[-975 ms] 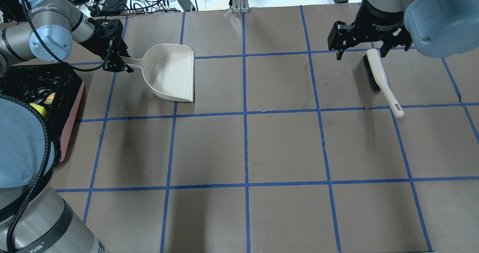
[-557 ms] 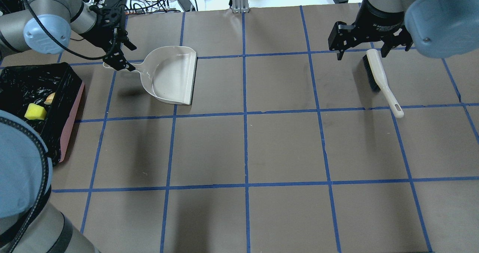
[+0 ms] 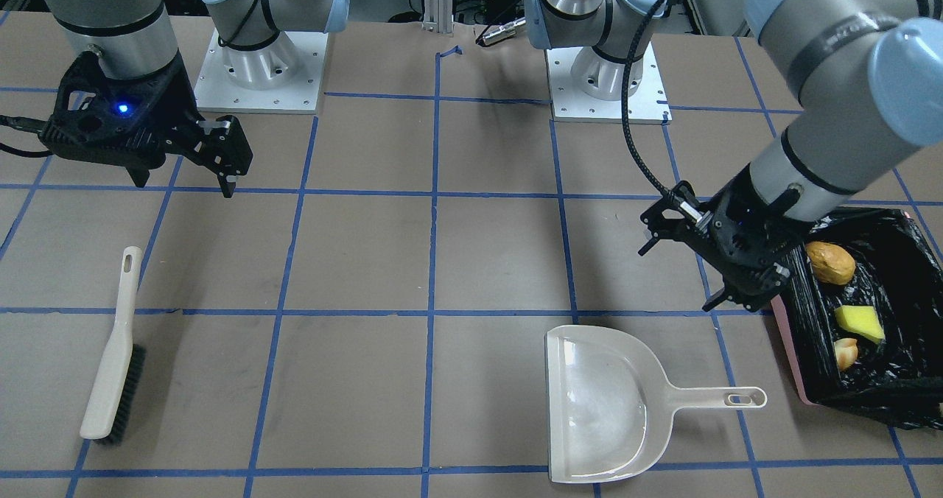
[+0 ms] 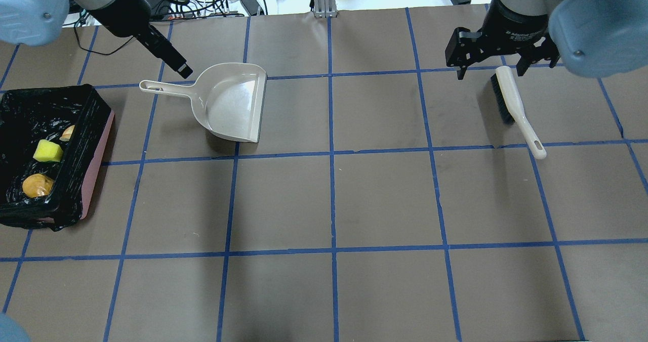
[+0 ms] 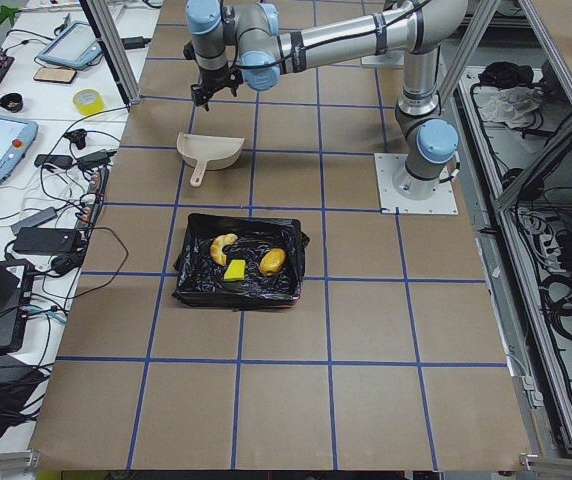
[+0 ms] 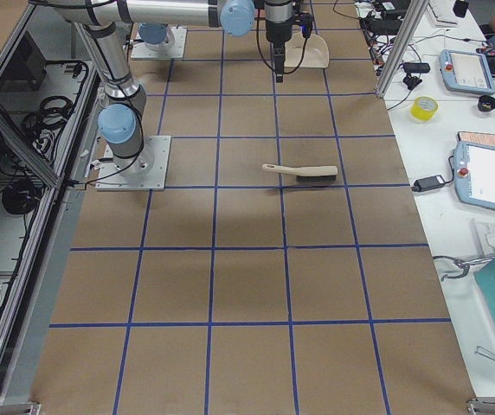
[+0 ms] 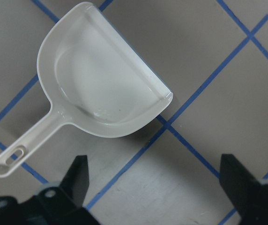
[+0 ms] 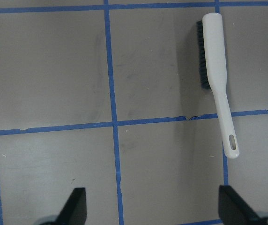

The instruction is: Sweep and dump trash into bin

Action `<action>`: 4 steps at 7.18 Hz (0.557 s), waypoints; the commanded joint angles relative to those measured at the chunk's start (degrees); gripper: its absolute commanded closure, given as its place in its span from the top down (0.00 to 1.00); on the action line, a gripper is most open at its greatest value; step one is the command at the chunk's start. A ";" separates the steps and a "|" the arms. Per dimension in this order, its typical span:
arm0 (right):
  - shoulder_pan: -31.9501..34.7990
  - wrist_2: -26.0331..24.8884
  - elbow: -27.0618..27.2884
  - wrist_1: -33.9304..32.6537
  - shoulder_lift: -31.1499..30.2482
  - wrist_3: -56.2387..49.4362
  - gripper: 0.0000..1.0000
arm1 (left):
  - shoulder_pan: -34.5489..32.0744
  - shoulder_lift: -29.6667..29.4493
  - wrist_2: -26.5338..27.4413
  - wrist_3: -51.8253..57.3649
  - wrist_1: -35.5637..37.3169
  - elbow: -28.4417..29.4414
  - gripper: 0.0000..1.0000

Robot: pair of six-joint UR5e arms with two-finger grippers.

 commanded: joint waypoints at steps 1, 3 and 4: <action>0.20 4.90 -0.01 0.20 -1.13 0.02 1.00 | -0.80 5.38 8.17 -22.50 -2.06 -0.29 1.00; 0.29 8.81 0.07 0.81 -1.57 0.46 1.00 | -3.08 8.20 8.41 -40.61 -3.91 -0.47 1.00; 0.29 8.46 0.08 0.90 -1.57 0.46 1.00 | -3.96 8.56 8.14 -44.89 -4.00 -0.47 1.00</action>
